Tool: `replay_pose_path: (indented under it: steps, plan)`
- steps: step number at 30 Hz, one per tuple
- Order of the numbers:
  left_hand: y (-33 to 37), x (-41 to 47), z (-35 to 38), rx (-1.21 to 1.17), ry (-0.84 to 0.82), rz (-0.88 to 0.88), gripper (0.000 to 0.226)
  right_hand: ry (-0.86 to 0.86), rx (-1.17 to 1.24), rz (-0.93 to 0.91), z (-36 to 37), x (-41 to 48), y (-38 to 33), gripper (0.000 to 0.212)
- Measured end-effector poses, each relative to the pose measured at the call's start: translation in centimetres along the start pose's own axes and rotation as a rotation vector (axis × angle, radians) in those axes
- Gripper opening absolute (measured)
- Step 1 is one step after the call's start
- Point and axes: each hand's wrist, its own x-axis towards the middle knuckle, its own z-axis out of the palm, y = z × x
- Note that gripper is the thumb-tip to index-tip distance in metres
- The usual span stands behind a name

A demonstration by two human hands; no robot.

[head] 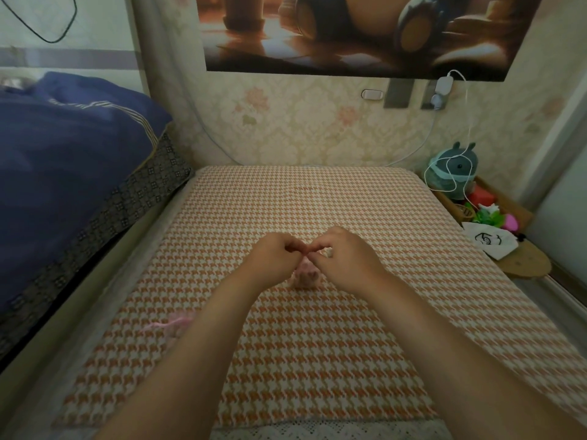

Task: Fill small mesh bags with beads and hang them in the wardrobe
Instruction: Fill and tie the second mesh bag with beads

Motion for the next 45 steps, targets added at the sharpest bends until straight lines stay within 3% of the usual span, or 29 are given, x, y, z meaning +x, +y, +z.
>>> replay_pose_path:
  steps: [4,10,15,26,30,33,35,39,45]
  plan:
    - [-0.5,0.9,-0.1,-0.038,0.051,-0.031,0.023,-0.027,-0.046,0.026,-0.1,0.0,0.1,0.021]
    - [-1.2,2.0,0.5,-0.073,0.087,-0.021,0.026,-0.111,0.137,0.116,0.6,0.5,0.8,0.019]
    - [-3.8,3.3,1.1,0.163,0.171,0.021,0.036,-0.070,0.162,0.092,0.3,1.1,1.0,0.024]
    - [-6.4,6.8,2.5,0.478,-0.052,0.230,0.048,-0.076,0.166,0.052,0.5,1.4,1.4,0.025]
    - [-5.7,7.0,2.6,0.425,-0.030,0.217,0.047,-0.073,0.153,0.038,0.6,1.4,1.1,0.028]
    - [-5.7,6.8,2.3,0.309,-0.026,0.164,0.012,-0.068,0.140,0.049,0.7,1.4,1.0,0.026]
    - [-5.3,6.4,1.9,0.181,0.023,0.103,0.020,-0.064,0.129,0.062,0.6,1.3,0.8,0.024]
    - [-2.9,5.1,0.9,0.071,0.152,0.152,0.010,-0.067,0.109,0.078,0.5,1.0,0.5,0.024]
    - [-0.2,1.8,1.4,-0.076,0.154,0.215,0.006,-0.080,0.058,0.097,-0.2,0.4,0.4,0.024]
